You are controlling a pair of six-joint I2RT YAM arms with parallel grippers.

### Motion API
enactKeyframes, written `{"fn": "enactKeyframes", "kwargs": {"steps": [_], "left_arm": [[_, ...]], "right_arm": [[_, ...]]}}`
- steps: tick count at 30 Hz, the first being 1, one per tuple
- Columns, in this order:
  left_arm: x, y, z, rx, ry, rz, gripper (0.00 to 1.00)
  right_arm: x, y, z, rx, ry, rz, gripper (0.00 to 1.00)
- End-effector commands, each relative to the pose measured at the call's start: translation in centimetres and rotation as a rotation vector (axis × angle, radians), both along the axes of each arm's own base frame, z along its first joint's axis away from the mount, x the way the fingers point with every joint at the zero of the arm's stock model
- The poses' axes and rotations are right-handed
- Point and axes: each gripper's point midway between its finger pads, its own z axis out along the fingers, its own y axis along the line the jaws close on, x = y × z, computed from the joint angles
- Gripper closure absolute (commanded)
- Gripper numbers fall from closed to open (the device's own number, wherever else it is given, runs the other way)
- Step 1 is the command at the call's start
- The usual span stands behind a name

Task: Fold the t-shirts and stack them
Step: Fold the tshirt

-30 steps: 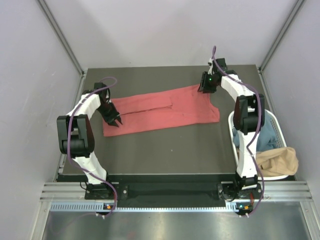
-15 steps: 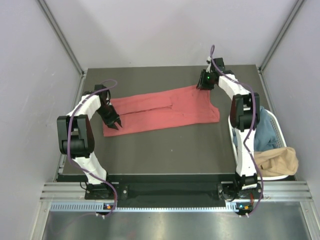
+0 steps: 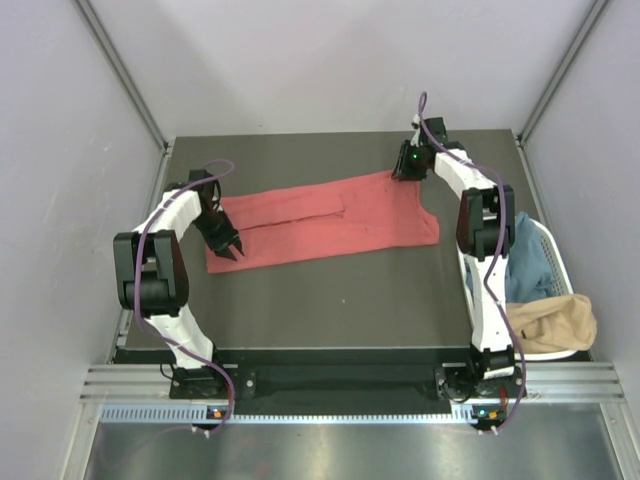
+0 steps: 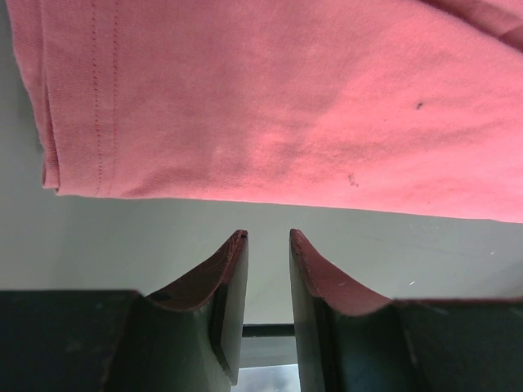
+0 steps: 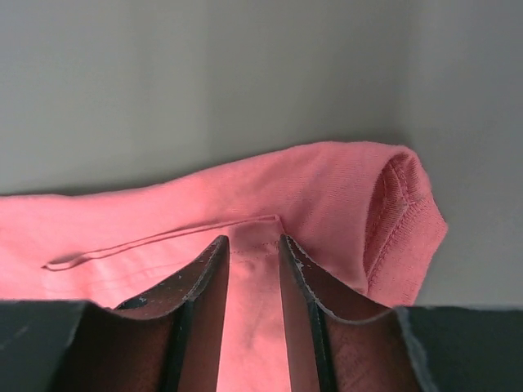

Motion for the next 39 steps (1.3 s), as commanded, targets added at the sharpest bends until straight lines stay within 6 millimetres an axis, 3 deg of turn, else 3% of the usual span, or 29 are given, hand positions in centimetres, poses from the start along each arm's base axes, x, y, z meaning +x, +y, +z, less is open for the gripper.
{"fn": "enactKeyframes", "kwargs": {"steps": [1, 15, 28, 39], "left_arm": [[-0.6, 0.1, 1.1, 0.003, -0.023, 0.012, 0.67], [-0.8, -0.1, 0.8, -0.009, -0.009, 0.008, 0.67], [-0.8, -0.2, 0.5, -0.017, -0.001, 0.005, 0.67], [-0.7, -0.3, 0.4, -0.026, -0.002, 0.001, 0.67]], "right_arm": [[1.3, -0.1, 1.2, -0.02, -0.052, 0.01, 0.69], [2.4, -1.5, 1.7, -0.041, -0.076, -0.012, 0.68], [0.9, -0.7, -1.6, -0.032, 0.007, 0.016, 0.7], [1.9, -0.1, 0.7, -0.002, -0.045, 0.006, 0.88]]}}
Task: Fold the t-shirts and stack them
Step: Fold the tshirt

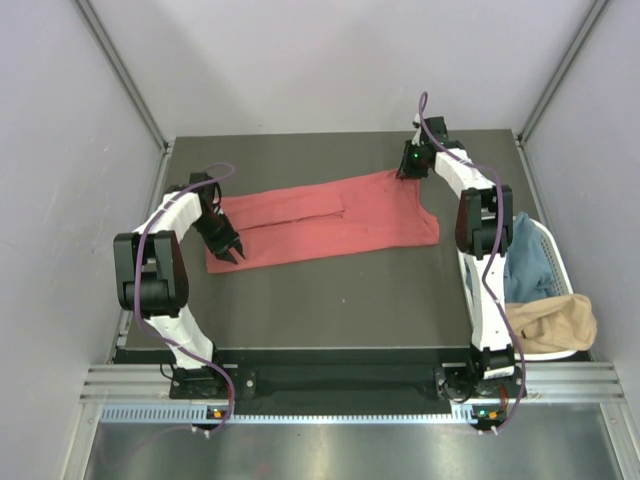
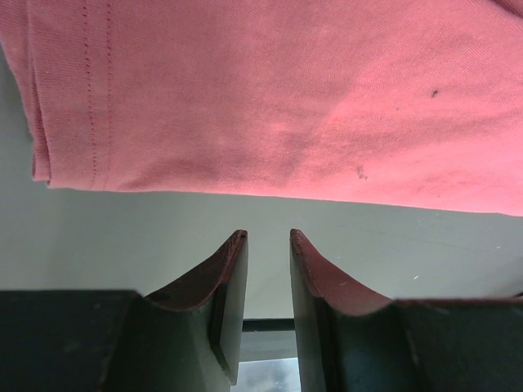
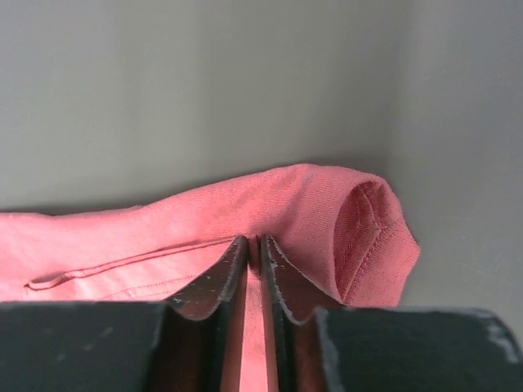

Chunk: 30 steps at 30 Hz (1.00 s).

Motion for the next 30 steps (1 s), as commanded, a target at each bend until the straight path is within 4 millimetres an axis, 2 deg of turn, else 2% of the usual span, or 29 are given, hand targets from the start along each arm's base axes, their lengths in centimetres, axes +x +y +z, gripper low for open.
{"fn": "enactKeyframes", "kwargs": {"steps": [1, 8, 20, 30], "left_arm": [[0.2, -0.1, 0.8, -0.013, -0.024, 0.003, 0.67], [0.3, -0.1, 0.8, -0.017, -0.028, 0.002, 0.67], [0.4, -0.3, 0.3, -0.026, -0.022, 0.0, 0.67], [0.3, -0.3, 0.3, -0.026, -0.016, -0.006, 0.67]], "right_arm": [[1.0, 0.7, 2.0, 0.031, -0.048, 0.009, 0.89], [1.3, 0.6, 4.5, 0.036, -0.088, -0.005, 0.99], [0.7, 1.0, 10.6, 0.083, -0.195, -0.041, 1.0], [2.0, 2.8, 10.2, 0.149, -0.193, -0.021, 1.0]]}}
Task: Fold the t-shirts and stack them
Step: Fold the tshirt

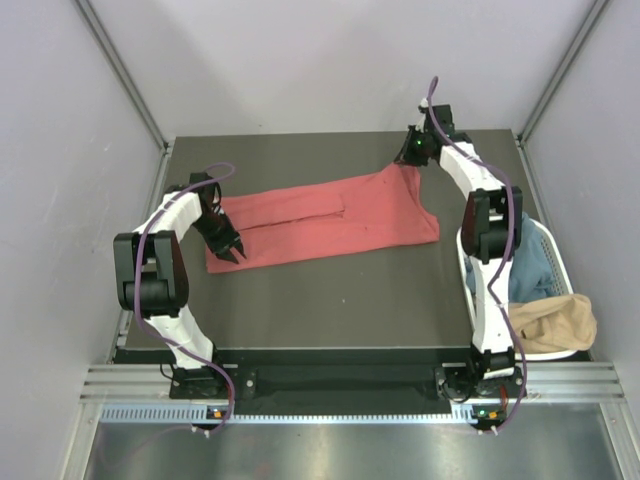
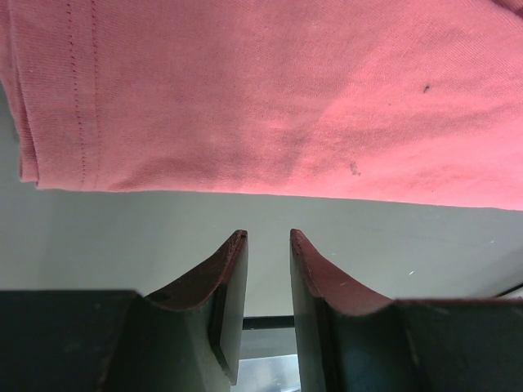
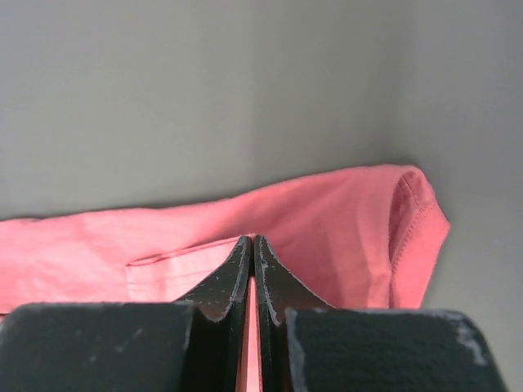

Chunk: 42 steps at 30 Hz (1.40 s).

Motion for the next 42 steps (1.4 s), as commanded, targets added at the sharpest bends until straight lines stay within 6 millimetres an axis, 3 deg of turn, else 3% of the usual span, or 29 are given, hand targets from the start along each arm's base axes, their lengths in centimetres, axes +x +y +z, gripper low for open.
{"fn": "enactKeyframes", "kwargs": {"steps": [1, 10, 17, 22, 26, 29, 34, 35, 40, 41, 42], "left_arm": [[0.3, 0.1, 0.3, -0.004, -0.016, -0.003, 0.67], [0.0, 0.2, 0.4, 0.0, -0.012, -0.001, 0.67], [-0.1, 0.1, 0.6, 0.001, -0.012, 0.004, 0.67], [-0.1, 0.1, 0.7, -0.001, -0.011, 0.008, 0.67], [0.1, 0.1, 0.8, -0.001, -0.02, 0.01, 0.67], [1.0, -0.1, 1.5, -0.009, -0.068, -0.003, 0.67], [4.8, -3.1, 4.6, -0.102, -0.251, -0.078, 0.66], [5.5, -3.6, 5.1, -0.12, -0.282, -0.08, 0.66], [9.9, -11.0, 8.0, -0.237, -0.474, -0.219, 0.64], [10.4, -12.4, 8.5, -0.273, -0.498, -0.231, 0.64], [11.9, -14.1, 8.7, -0.294, -0.553, -0.26, 0.64]], "right_arm": [[2.2, 1.6, 4.2, 0.054, -0.123, 0.017, 1.0], [3.7, 1.5, 3.8, 0.047, -0.155, -0.007, 1.0], [3.3, 1.7, 0.8, 0.046, -0.094, 0.011, 0.99], [2.5, 0.8, -0.9, 0.019, -0.052, -0.011, 0.98], [2.0, 0.4, -2.0, 0.005, -0.012, -0.018, 0.89], [2.1, 0.0, -1.6, -0.008, -0.001, -0.026, 0.75], [0.5, -1.0, -0.3, -0.056, 0.04, -0.025, 0.51], [0.1, -1.2, 0.9, -0.068, 0.031, -0.025, 0.5], [-4.6, -3.9, 2.3, -0.171, 0.111, -0.066, 0.43], [-5.6, -4.3, 4.4, -0.175, 0.086, -0.073, 0.41], [-7.1, -4.7, 3.3, -0.192, 0.125, -0.071, 0.41]]}}
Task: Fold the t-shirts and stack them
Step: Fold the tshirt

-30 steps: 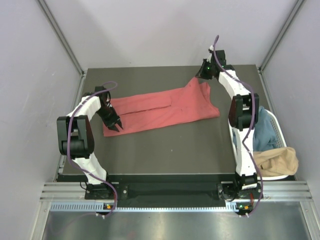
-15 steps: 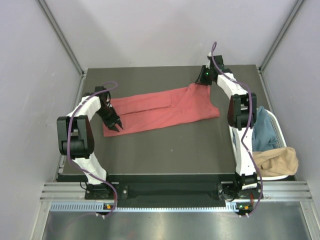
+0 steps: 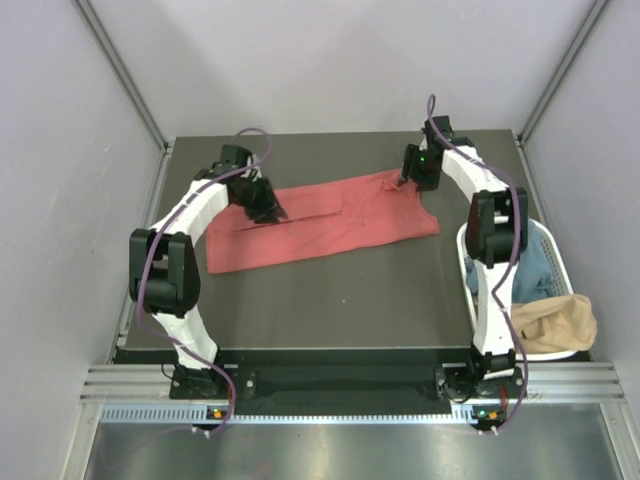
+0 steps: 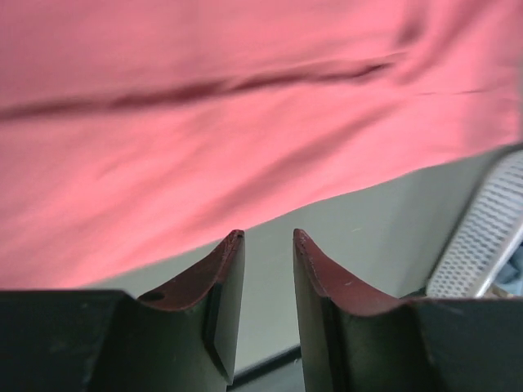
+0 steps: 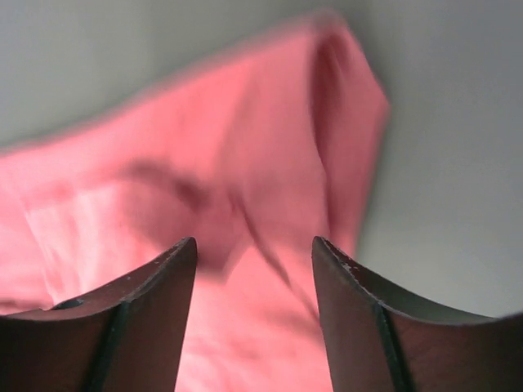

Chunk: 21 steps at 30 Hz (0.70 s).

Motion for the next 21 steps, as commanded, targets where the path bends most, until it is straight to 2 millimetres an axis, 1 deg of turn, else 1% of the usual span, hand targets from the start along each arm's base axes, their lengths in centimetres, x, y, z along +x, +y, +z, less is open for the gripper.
{"fn": "enactKeyframes", "kwargs": {"steps": [1, 2, 3, 4, 5, 6, 7, 8, 9, 10, 11, 12, 13, 14, 15, 17, 18, 20, 21], "left_arm": [[5.3, -6.0, 3.6, -0.145, -0.232, -0.091, 0.64], [6.0, -6.8, 3.8, -0.168, -0.245, -0.089, 0.64], [7.0, -8.0, 3.3, -0.179, -0.254, -0.101, 0.64], [8.1, -8.8, 3.7, -0.192, -0.296, -0.108, 0.64], [8.8, -9.5, 3.6, -0.201, -0.306, -0.106, 0.64], [9.9, -10.6, 3.1, -0.196, -0.319, -0.116, 0.64], [10.7, -11.1, 2.9, -0.189, -0.338, -0.115, 0.64], [11.4, -11.6, 2.6, -0.187, -0.346, -0.112, 0.65], [12.3, -12.8, 1.7, -0.197, -0.345, -0.124, 0.65], [12.7, -13.3, 1.4, -0.213, -0.344, -0.127, 0.65], [13.3, -13.8, 1.1, -0.232, -0.345, -0.119, 0.65], [13.9, -14.6, 0.1, -0.243, -0.336, -0.125, 0.66], [14.2, -15.0, -0.3, -0.247, -0.336, -0.124, 0.66], [14.8, -15.9, -0.8, -0.26, -0.342, -0.127, 0.66], [15.0, -16.3, -0.8, -0.265, -0.351, -0.134, 0.66], [15.5, -16.8, -1.2, -0.251, -0.37, -0.131, 0.66], [15.7, -17.5, -1.4, -0.252, -0.381, -0.14, 0.66], [15.9, -18.1, -1.7, -0.252, -0.391, -0.142, 0.66], [15.9, -18.7, -2.2, -0.249, -0.389, -0.149, 0.66]], "right_arm": [[-3.4, -2.4, 7.5, -0.076, -0.077, -0.019, 0.4], [-4.7, -2.7, 9.0, -0.089, -0.084, -0.018, 0.39], [-5.9, -3.1, 8.4, -0.105, -0.057, -0.017, 0.38], [-6.7, -3.3, 8.6, -0.111, -0.05, -0.014, 0.37], [-7.8, -3.4, 9.9, -0.107, -0.059, -0.008, 0.36], [-9.1, -3.5, 9.2, -0.11, -0.028, -0.001, 0.36], [-9.8, -3.3, 9.4, -0.097, -0.023, 0.008, 0.35], [-10.7, -3.2, 10.7, -0.083, -0.043, 0.014, 0.35], [-12.0, -3.1, 9.9, -0.071, -0.013, 0.013, 0.35], [-12.7, -2.7, 10.2, -0.047, -0.012, 0.023, 0.35], [-13.5, -2.6, 11.3, -0.029, -0.032, 0.025, 0.34], [-14.5, -2.5, 10.7, -0.017, -0.01, 0.027, 0.34], [-15.1, -2.2, 10.9, 0.003, -0.009, 0.04, 0.34], [-16.2, -2.2, 11.1, 0.007, -0.005, 0.05, 0.34], [-16.7, -2.3, 11.1, 0.005, -0.006, 0.054, 0.34], [-18.0, -2.5, 11.2, 0.001, -0.005, 0.064, 0.33], [-18.5, -2.6, 11.0, -0.007, -0.004, 0.073, 0.33], [-19.3, -2.8, 11.2, -0.012, -0.013, 0.073, 0.34], [-19.8, -3.0, 10.6, -0.014, 0.0, 0.073, 0.33]]}}
